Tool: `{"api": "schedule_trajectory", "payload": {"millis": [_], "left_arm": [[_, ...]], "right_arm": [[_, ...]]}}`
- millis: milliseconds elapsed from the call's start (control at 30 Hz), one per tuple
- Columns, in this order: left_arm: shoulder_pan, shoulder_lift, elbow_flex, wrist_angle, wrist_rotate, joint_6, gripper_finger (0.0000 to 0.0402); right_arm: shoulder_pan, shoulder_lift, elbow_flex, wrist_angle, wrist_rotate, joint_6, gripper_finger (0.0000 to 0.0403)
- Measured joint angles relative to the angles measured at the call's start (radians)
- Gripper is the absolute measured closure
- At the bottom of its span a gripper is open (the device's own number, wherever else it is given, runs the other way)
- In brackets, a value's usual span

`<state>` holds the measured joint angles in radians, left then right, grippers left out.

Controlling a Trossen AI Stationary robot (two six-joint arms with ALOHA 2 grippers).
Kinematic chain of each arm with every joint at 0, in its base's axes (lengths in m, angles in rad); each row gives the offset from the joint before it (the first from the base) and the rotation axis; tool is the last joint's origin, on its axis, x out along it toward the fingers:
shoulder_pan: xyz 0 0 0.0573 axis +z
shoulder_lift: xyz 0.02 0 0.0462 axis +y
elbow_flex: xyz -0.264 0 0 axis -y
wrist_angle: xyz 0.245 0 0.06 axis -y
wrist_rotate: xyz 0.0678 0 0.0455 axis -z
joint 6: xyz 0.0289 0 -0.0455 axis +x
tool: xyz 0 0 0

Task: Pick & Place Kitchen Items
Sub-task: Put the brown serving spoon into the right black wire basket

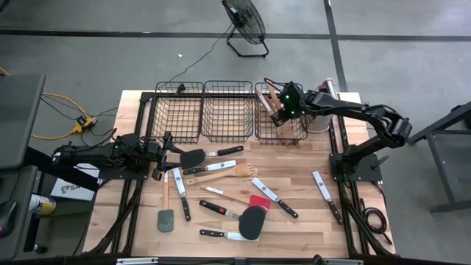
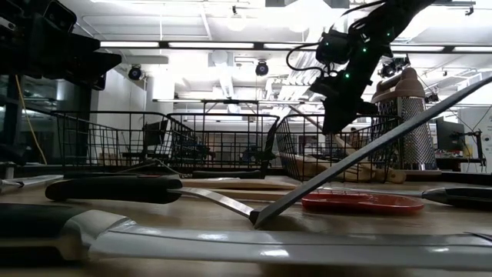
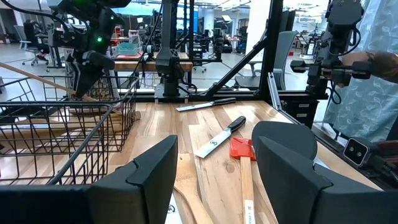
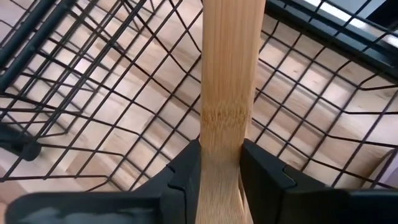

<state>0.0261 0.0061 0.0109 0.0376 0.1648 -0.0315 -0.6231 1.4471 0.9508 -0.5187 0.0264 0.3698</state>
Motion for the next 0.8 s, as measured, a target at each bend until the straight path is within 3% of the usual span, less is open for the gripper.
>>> {"api": "schedule_trajectory", "payload": {"millis": [800], "left_arm": [[0.0, 0.0, 0.0, 0.0, 0.0, 0.0, 0.019]], "right_arm": [[0.001, 0.0, 0.0, -0.001, -0.004, 0.0, 0.0303]]}}
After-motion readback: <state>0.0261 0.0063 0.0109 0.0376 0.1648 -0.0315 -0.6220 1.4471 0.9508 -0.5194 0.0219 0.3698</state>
